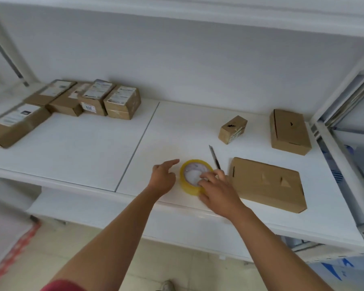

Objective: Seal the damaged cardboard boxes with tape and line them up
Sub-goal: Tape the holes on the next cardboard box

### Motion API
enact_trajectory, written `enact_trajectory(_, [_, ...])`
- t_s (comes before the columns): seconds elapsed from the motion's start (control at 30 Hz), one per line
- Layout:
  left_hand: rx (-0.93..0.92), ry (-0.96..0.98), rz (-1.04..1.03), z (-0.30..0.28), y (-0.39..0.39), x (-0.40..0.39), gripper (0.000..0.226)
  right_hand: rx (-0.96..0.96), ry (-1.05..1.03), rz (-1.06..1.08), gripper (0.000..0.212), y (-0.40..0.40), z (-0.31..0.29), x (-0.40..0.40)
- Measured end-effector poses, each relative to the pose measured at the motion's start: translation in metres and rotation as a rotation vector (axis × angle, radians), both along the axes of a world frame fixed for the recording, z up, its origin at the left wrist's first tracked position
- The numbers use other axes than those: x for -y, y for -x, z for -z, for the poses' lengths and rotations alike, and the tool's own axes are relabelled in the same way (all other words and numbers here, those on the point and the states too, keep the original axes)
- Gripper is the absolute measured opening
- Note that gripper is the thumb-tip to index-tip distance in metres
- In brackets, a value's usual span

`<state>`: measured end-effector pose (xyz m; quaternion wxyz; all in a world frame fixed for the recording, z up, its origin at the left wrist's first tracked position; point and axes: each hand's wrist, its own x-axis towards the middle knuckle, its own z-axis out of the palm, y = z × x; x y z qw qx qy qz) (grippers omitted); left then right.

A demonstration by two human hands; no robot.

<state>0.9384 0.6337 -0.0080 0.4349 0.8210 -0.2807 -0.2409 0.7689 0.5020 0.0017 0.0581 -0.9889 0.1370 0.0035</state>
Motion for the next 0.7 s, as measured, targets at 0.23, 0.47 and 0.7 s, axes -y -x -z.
enact_trajectory(0.23, [0.244, -0.170, 0.242, 0.009, -0.023, 0.002, 0.033, -0.010, -0.059, 0.048, 0.035, 0.002, -0.009, -0.003])
enact_trajectory(0.47, [0.177, -0.095, 0.326, 0.006, -0.033, -0.003, 0.016, -0.032, -0.094, 0.047, 0.037, 0.000, -0.016, 0.002])
enact_trajectory(0.7, [0.057, -0.111, 0.242, -0.006, -0.036, 0.000, 0.011, 0.005, -0.170, -0.014, 0.040, -0.016, -0.040, 0.005])
